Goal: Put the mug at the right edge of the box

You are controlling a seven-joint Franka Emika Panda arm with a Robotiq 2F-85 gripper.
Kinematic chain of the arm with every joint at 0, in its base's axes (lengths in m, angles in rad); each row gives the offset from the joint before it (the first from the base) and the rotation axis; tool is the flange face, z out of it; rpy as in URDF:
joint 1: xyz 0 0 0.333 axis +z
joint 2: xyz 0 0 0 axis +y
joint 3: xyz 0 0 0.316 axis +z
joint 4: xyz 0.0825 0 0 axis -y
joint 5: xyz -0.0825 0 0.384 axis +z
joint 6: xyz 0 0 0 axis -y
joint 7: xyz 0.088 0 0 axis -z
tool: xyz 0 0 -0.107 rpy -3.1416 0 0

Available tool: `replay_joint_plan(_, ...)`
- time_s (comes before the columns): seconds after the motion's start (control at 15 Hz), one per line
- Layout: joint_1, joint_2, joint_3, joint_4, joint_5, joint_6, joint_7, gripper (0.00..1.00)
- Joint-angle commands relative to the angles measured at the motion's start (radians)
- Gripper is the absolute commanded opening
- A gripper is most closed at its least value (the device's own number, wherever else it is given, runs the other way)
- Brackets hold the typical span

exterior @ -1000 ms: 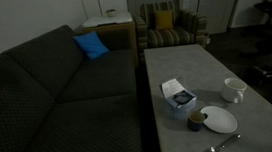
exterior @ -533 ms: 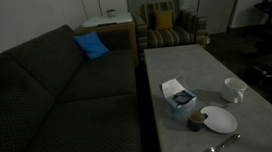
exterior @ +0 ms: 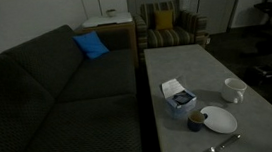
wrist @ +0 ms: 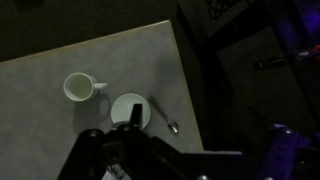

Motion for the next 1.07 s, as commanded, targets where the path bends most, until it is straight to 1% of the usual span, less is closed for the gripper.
replay_joint_plan(0.0, -0.022, 0.244, 0.045, 0.188, 0.004, -0.064, -0.127, 1.0)
replay_joint_plan(0.2, -0.03, 0.441, 0.068, 0.346, -0.013, -0.135, -0.207, 1.0)
replay_joint_plan(0.27, -0.028, 0.311, 0.067, 0.216, -0.016, -0.071, -0.135, 1.0)
replay_joint_plan(0.4, -0.029, 0.417, 0.073, 0.299, -0.018, -0.091, -0.165, 1.0)
replay_joint_plan(0.47, -0.029, 0.445, 0.073, 0.323, -0.019, -0.097, -0.171, 1.0)
replay_joint_plan(0.6, -0.03, 0.457, 0.072, 0.34, -0.018, -0.11, -0.176, 1.0)
replay_joint_plan(0.67, -0.017, 0.429, 0.064, 0.301, -0.05, -0.023, -0.127, 1.0)
replay_joint_plan(0.73, -0.043, 0.415, 0.092, 0.287, 0.034, 0.036, -0.11, 1.0)
replay_joint_plan(0.8, -0.038, 0.41, 0.097, 0.263, 0.018, 0.117, -0.098, 1.0)
replay_joint_plan(0.87, -0.042, 0.421, 0.105, 0.263, 0.035, 0.177, -0.076, 1.0)
replay_joint_plan(1.0, -0.05, 0.449, 0.107, 0.25, 0.022, 0.342, -0.059, 1.0)
